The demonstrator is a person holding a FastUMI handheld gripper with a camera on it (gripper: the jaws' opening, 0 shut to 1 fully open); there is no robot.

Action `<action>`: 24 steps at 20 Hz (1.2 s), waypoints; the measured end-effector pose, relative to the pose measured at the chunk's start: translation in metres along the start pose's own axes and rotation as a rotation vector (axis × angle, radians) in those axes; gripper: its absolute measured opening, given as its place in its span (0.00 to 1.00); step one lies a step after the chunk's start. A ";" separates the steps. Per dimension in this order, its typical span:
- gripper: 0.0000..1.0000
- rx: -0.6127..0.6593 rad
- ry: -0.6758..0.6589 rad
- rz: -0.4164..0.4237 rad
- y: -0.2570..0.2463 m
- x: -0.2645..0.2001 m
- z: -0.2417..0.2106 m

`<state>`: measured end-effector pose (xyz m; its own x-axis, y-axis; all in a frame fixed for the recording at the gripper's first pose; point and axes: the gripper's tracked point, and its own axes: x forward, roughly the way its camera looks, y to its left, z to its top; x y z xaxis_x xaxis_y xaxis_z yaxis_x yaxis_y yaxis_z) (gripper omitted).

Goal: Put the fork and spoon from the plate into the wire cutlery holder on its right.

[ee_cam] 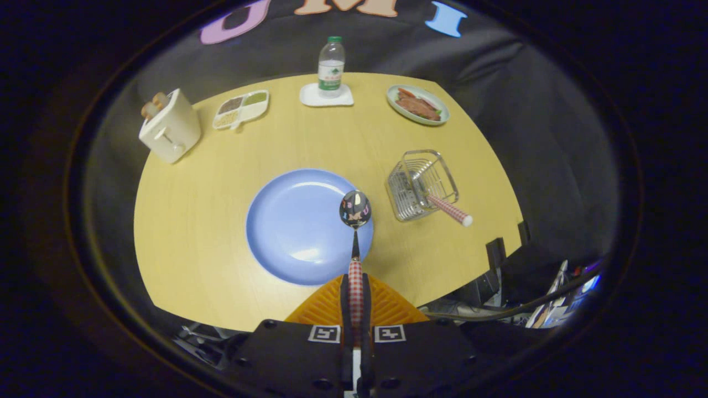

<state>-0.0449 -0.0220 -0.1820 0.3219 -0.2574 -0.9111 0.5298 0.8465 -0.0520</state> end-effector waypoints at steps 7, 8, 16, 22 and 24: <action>0.08 0.165 0.138 -0.035 -0.047 0.003 0.042; 0.08 0.186 0.165 -0.026 -0.050 0.005 0.048; 0.08 0.268 0.402 0.028 -0.072 0.041 0.069; 0.08 0.294 0.499 0.088 -0.071 0.070 0.076; 0.08 0.261 0.531 0.100 -0.071 0.078 0.077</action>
<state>0.0028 -0.1380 -0.2179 -0.0205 0.1423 -0.9896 0.7143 0.6947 0.0851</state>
